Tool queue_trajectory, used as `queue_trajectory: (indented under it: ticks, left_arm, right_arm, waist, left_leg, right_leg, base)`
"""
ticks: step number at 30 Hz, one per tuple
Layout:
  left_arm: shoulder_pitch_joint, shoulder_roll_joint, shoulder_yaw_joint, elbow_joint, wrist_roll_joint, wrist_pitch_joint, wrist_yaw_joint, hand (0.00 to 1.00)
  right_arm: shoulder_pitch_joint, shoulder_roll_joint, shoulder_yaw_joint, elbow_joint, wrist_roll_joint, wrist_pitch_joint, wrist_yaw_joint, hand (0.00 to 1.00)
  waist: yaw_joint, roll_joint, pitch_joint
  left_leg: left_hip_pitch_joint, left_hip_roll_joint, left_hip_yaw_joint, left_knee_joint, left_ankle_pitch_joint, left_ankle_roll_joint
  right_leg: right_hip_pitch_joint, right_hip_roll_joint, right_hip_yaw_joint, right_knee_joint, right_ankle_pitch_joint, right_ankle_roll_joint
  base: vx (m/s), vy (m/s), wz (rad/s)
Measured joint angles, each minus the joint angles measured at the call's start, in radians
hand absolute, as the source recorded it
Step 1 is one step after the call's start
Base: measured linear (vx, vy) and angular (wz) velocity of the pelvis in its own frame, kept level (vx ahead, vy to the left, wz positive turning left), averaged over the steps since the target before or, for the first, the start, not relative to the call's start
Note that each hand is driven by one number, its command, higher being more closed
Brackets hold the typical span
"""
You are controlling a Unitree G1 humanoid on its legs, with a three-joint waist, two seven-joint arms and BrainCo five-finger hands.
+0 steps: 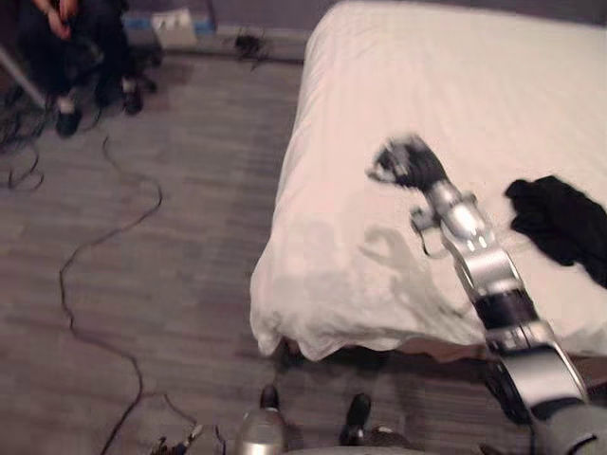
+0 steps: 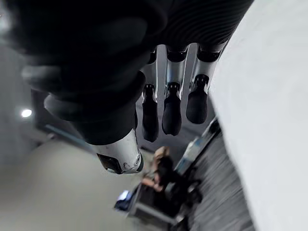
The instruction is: Tidy the bed and pick cloth on bed and put in laundry
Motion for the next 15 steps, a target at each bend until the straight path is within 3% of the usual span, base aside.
queue_trajectory:
  ticks: [2, 8, 9, 11, 15]
  left_arm:
    - [-0.074, -0.015, -0.006, -0.003, -0.009, -0.02, 0.0, 0.0]
    - [-0.265, -0.032, -0.169, -0.002, -0.01, -0.051, 0.012, 0.0]
    - [-0.311, -0.039, -0.203, 0.001, -0.011, -0.059, 0.027, 0.0]
    - [-0.367, -0.047, -0.245, 0.009, -0.025, -0.066, 0.046, 0.0]
    - [-0.402, -0.066, -0.265, 0.006, -0.03, -0.075, 0.053, 0.0]
  right_arm:
    - [-0.092, 0.045, 0.048, 0.001, 0.018, 0.027, -0.001, 1.0]
    - [-0.095, 0.098, 0.128, 0.161, 0.034, 0.158, -0.009, 1.0]
    - [-0.086, 0.11, 0.128, 0.183, 0.034, 0.182, -0.01, 1.0]
    - [-0.078, 0.123, 0.123, 0.182, 0.033, 0.178, -0.014, 1.0]
    - [-0.061, 0.175, 0.109, 0.212, 0.033, 0.158, -0.021, 1.0]
  waist:
    - [0.011, 0.009, 0.076]
    - [0.026, 0.061, 0.129]
    - [0.026, 0.08, 0.139]
    - [0.021, 0.103, 0.153]
    - [-0.008, 0.119, 0.163]
  left_leg:
    - [-0.07, -0.007, -0.009, 0.023, 0.013, 0.01]
    - [-0.282, -0.061, -0.025, 0.129, 0.018, 0.029]
    - [-0.334, -0.074, -0.024, 0.173, 0.006, 0.046]
    - [-0.404, -0.086, -0.019, 0.241, -0.012, 0.066]
    - [-0.467, -0.083, 0.006, 0.372, -0.083, 0.079]
  right_leg:
    - [-0.083, -0.022, -0.01, 0.069, -0.009, -0.011]
    - [-0.349, -0.136, -0.005, 0.339, -0.087, -0.02]
    - [-0.409, -0.164, 0.005, 0.403, -0.104, -0.026]
    - [-0.482, -0.195, 0.02, 0.475, -0.126, -0.025]
    - [-0.557, -0.227, 0.068, 0.598, -0.187, -0.01]
  base:
    - [-0.17, 0.051, 0.17]
    - [-0.12, 0.082, 0.25]
    - [-0.07, 0.055, 0.16]
    - [-0.11, 0.071, 0.1]
    - [-0.13, 0.032, -0.11]
